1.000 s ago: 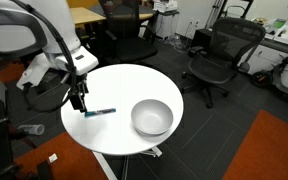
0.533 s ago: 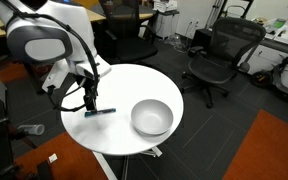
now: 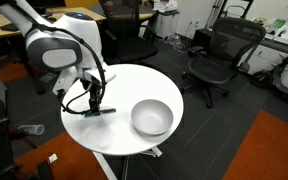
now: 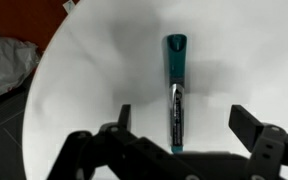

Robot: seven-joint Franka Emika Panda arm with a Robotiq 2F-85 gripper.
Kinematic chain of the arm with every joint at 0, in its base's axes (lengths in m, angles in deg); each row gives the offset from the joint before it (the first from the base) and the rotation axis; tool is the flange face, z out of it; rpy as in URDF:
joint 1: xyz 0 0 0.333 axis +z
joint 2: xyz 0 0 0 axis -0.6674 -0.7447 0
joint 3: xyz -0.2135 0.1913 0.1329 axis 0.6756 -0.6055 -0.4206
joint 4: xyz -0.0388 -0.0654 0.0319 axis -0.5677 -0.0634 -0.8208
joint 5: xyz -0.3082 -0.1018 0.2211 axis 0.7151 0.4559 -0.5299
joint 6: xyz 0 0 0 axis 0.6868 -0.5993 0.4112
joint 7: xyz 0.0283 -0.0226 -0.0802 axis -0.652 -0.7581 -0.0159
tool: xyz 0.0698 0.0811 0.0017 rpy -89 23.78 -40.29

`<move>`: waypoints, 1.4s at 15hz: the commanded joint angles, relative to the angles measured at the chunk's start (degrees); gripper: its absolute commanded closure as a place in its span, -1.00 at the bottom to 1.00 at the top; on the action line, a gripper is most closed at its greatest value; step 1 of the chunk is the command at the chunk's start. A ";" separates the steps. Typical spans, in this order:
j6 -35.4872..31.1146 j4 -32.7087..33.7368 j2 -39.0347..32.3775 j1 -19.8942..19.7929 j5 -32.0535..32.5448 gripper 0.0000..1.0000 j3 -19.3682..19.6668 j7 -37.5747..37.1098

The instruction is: Pick up the marker from the table and put it in the bowl

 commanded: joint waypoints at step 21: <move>0.99 4.13 -4.19 -1.55 -5.57 0.91 -0.05 9.50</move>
